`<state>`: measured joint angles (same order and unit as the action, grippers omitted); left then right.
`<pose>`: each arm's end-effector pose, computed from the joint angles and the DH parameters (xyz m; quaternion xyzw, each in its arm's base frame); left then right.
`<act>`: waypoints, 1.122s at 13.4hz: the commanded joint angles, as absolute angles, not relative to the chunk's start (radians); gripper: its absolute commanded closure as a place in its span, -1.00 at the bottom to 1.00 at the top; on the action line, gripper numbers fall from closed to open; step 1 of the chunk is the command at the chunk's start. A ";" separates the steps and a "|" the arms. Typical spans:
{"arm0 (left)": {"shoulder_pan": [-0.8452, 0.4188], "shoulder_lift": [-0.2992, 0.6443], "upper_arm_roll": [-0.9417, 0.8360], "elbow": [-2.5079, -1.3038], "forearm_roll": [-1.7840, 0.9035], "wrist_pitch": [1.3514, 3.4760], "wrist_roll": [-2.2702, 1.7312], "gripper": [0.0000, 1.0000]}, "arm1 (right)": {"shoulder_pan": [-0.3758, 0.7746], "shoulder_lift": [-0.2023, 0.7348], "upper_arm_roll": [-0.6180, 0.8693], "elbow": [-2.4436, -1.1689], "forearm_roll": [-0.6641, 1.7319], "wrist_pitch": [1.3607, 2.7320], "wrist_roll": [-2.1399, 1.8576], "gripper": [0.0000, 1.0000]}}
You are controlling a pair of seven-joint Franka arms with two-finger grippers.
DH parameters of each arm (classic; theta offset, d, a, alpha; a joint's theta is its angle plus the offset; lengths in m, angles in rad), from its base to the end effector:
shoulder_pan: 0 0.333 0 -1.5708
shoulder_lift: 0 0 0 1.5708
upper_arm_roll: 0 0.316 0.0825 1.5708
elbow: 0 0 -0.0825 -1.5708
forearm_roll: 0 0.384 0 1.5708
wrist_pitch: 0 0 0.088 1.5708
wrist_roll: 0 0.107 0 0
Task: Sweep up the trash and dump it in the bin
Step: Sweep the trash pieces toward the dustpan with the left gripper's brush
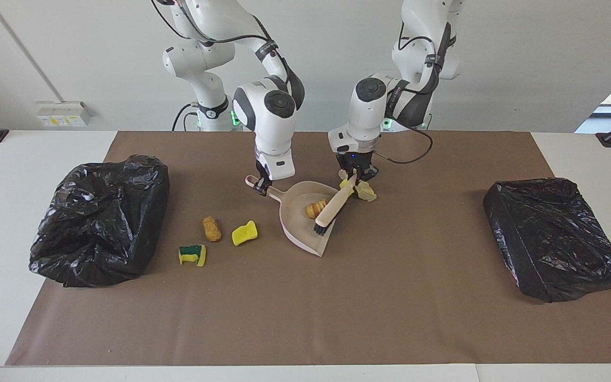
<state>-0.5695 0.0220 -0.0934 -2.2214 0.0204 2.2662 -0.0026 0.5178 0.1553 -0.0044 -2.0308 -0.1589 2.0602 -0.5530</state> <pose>0.4194 -0.3267 0.3675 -0.9438 0.3302 -0.0131 0.0028 0.4970 0.2706 0.3615 0.8356 0.5415 -0.0641 0.0666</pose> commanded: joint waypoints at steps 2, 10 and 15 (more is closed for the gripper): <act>-0.568 0.002 -0.074 -2.181 0.011 2.226 -0.041 1.00 | 0.512 0.161 0.002 -2.036 -0.144 2.092 -0.538 1.00; -0.512 -0.135 -0.067 -2.227 0.012 1.888 -0.371 1.00 | 0.479 0.111 0.000 -2.002 -0.160 1.988 -0.757 1.00; -0.538 -0.293 -0.075 -2.443 0.011 1.913 -0.660 1.00 | 0.520 0.046 0.002 -2.054 -0.163 1.962 -0.887 1.00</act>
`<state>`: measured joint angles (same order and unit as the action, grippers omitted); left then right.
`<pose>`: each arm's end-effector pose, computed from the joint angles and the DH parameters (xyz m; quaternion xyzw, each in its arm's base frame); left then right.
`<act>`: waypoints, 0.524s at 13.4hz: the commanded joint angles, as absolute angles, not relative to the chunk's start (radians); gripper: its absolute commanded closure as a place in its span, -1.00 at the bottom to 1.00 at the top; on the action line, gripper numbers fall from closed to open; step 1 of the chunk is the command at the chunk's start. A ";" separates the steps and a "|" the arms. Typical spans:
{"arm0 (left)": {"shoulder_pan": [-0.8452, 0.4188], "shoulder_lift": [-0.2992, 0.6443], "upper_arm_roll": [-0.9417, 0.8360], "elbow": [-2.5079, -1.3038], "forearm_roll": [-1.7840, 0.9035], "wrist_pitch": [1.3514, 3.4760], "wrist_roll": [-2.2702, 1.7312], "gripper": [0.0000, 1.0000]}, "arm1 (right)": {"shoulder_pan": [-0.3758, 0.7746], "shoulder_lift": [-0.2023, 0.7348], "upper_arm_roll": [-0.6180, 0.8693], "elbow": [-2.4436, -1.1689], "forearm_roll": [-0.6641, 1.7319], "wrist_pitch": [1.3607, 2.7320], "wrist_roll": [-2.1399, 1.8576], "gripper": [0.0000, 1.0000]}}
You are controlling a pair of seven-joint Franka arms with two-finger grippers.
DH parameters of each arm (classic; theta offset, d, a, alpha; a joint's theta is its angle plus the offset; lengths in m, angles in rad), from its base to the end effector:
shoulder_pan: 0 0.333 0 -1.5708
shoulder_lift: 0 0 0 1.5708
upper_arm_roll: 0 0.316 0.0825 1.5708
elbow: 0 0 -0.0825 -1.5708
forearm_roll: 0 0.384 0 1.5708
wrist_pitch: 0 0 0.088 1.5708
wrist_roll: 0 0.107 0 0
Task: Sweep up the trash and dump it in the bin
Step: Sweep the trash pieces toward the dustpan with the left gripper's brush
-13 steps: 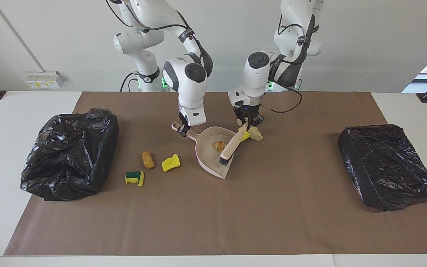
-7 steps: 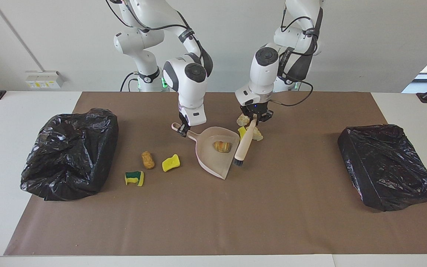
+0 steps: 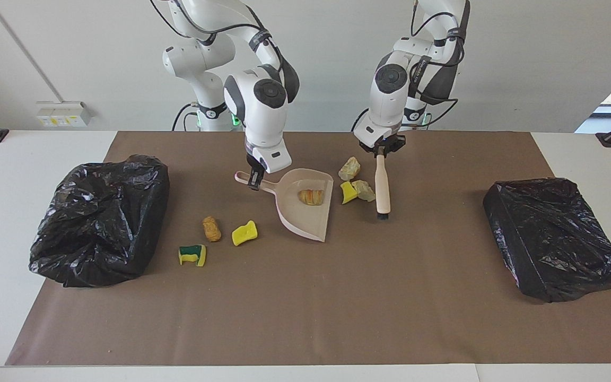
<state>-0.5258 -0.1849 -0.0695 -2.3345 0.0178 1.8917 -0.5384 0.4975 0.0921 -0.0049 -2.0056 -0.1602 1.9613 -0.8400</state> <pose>0.3711 -0.2500 0.3917 -0.9911 0.0307 0.1010 0.0812 0.4963 0.2546 0.4010 0.7599 0.6425 -0.0794 0.0591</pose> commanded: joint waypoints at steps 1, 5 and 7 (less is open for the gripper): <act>-0.558 -0.325 -0.075 -2.482 0.011 1.917 -0.717 1.00 | 0.540 0.025 0.002 -2.093 -0.163 1.985 -0.885 1.00; -0.600 -0.350 -0.075 -2.542 -0.027 1.986 -0.791 1.00 | 0.543 -0.021 0.002 -2.189 -0.163 2.066 -0.919 1.00; -0.618 -0.327 -0.077 -2.556 -0.054 2.066 -0.814 1.00 | 0.543 -0.040 0.002 -2.221 -0.173 2.069 -0.923 1.00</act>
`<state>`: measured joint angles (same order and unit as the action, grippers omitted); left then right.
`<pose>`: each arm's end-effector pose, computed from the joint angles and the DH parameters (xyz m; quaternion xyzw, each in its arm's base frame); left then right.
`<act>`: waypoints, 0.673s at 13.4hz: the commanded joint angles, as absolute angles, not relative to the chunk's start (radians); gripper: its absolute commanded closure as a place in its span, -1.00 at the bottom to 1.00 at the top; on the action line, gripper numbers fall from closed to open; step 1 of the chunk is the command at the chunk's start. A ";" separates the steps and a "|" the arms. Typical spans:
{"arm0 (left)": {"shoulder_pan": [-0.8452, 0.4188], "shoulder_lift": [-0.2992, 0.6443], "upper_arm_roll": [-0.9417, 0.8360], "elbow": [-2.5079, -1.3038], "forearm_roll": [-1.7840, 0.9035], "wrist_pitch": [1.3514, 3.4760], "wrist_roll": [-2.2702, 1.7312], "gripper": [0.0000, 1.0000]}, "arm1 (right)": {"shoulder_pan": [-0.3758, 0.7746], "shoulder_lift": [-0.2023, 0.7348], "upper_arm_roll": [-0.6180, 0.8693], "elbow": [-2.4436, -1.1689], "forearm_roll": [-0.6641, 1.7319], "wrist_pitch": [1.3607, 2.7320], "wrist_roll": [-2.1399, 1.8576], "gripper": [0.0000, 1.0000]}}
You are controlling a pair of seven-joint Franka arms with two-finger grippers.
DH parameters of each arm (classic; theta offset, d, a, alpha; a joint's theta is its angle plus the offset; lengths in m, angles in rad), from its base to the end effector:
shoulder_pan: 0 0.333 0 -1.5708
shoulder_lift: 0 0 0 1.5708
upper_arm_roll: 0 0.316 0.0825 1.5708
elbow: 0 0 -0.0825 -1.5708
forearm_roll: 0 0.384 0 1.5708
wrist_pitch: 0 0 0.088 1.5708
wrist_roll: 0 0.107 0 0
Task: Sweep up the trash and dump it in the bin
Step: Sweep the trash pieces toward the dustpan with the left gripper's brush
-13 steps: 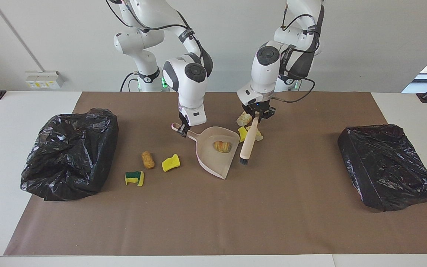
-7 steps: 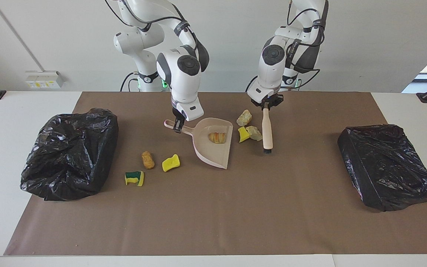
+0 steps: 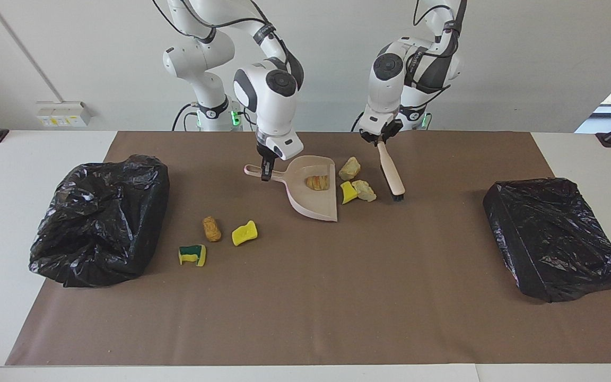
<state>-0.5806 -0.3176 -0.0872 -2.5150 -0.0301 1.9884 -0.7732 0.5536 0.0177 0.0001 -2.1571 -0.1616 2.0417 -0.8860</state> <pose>0.3157 -0.2506 0.3772 -0.9925 -0.0635 0.0785 0.0693 0.4508 0.2682 0.3802 0.7206 0.6867 -0.0768 0.0574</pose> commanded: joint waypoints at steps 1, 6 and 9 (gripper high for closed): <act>-0.633 -0.313 -0.077 -2.557 -0.066 2.097 -0.818 1.00 | 0.543 -0.047 0.002 -2.238 -0.178 2.086 -0.923 1.00; -0.669 -0.203 -0.077 -2.537 -0.147 2.258 -0.812 1.00 | 0.545 -0.044 0.002 -2.256 -0.178 2.123 -0.899 1.00; -0.684 -0.184 -0.078 -2.516 -0.176 2.287 -0.798 1.00 | 0.543 -0.048 0.002 -2.272 -0.178 2.128 -0.897 1.00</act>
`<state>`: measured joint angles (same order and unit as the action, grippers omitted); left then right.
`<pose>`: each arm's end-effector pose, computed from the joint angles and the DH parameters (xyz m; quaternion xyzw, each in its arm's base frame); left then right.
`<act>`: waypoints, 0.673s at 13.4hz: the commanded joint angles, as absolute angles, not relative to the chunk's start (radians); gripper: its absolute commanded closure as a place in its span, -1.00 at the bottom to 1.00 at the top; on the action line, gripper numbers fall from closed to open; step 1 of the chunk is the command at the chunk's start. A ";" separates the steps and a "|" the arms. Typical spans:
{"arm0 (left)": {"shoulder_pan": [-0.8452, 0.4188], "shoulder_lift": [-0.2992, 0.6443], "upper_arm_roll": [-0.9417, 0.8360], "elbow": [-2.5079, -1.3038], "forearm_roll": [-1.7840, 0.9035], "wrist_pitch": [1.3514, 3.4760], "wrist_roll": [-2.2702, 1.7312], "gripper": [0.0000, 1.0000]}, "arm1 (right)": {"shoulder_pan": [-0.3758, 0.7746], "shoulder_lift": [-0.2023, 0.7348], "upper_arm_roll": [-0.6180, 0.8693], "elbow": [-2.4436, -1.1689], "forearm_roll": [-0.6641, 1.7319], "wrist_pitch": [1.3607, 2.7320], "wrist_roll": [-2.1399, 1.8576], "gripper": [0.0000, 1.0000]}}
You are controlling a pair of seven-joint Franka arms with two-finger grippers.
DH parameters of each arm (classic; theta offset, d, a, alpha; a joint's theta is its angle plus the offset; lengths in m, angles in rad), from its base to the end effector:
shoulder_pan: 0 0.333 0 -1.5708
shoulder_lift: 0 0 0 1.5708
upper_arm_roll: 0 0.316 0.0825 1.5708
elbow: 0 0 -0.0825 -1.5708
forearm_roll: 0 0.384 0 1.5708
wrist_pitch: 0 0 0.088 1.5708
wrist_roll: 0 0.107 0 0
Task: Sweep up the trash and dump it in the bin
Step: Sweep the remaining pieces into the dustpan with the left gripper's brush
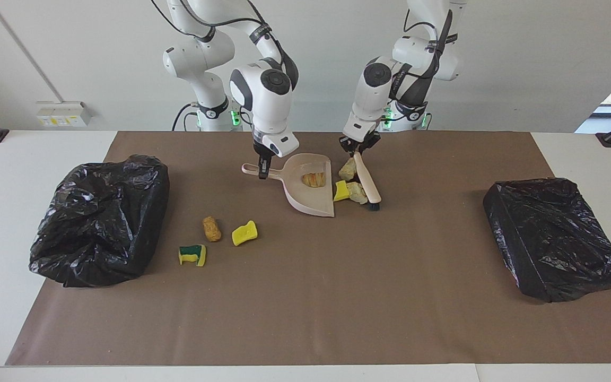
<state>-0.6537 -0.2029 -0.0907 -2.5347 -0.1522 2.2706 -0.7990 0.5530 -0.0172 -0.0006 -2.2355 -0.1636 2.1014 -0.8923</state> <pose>0.3168 -0.2961 0.3417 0.9953 0.0791 -0.0549 0.0129 0.4369 0.2602 0.3685 0.7165 0.6919 -0.0689 0.0571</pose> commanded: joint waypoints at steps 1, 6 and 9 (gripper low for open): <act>-0.713 -0.181 -0.078 -2.502 -0.186 2.289 -0.798 1.00 | 0.545 -0.048 0.002 -2.273 -0.178 2.131 -0.891 1.00; -0.790 -0.111 -0.080 -2.373 -0.230 2.324 -0.795 1.00 | 0.545 -0.048 0.002 -2.275 -0.178 2.143 -0.877 1.00; -0.781 -0.135 -0.075 -2.349 -0.232 2.290 -0.795 1.00 | 0.545 -0.048 0.002 -2.275 -0.178 2.143 -0.877 1.00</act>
<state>-0.7773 -0.1223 -0.0910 -2.3709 -0.2170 2.3152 -0.7983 0.5528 -0.0178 -0.0011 -2.2450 -0.1636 2.1149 -0.8910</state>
